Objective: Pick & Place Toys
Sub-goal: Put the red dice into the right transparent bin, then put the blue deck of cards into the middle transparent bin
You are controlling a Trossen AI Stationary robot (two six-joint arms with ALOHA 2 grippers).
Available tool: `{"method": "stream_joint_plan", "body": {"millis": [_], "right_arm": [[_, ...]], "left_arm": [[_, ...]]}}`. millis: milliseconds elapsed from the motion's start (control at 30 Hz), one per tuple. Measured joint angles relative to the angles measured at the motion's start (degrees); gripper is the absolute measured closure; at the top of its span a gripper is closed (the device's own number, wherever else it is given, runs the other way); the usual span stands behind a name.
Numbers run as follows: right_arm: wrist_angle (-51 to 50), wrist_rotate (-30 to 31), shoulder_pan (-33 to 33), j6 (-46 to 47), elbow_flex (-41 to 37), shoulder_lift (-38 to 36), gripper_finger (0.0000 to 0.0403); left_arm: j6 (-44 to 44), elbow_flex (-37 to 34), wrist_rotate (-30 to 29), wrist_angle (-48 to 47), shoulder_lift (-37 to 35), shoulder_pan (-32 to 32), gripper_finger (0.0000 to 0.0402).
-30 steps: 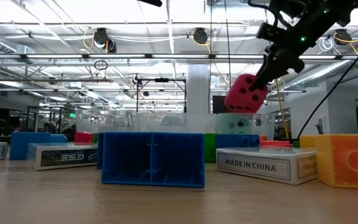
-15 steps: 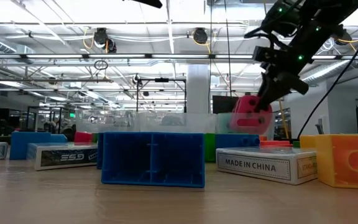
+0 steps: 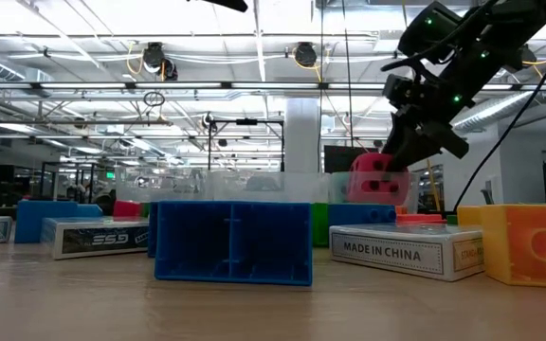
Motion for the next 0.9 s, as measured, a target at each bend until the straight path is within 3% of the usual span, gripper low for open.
{"method": "stream_joint_plan", "body": {"millis": [200, 400, 733, 900], "right_arm": [[0.9, 0.0, 0.0, 1.42, 0.0, 0.0, 0.0179], [5.12, 0.04, 1.29, 6.53, 0.0, -0.29, 0.0155], [12.73, 0.11, 2.53, 10.05, 0.0, -0.78, 0.0176], [12.02, 0.04, 4.05, 14.11, 0.0, -1.84, 0.019]], "left_arm": [[-0.32, 0.0, 0.1, 0.0, -0.02, 0.0, 0.0131], [-0.76, 0.0, 0.1, 0.0, -0.02, 0.0, 0.0131], [-3.24, 0.0, 0.21, -0.11, -0.02, 0.0, 0.0131], [-3.69, -0.3, 4.25, -1.71, -1.23, -1.97, 0.0131]]}}
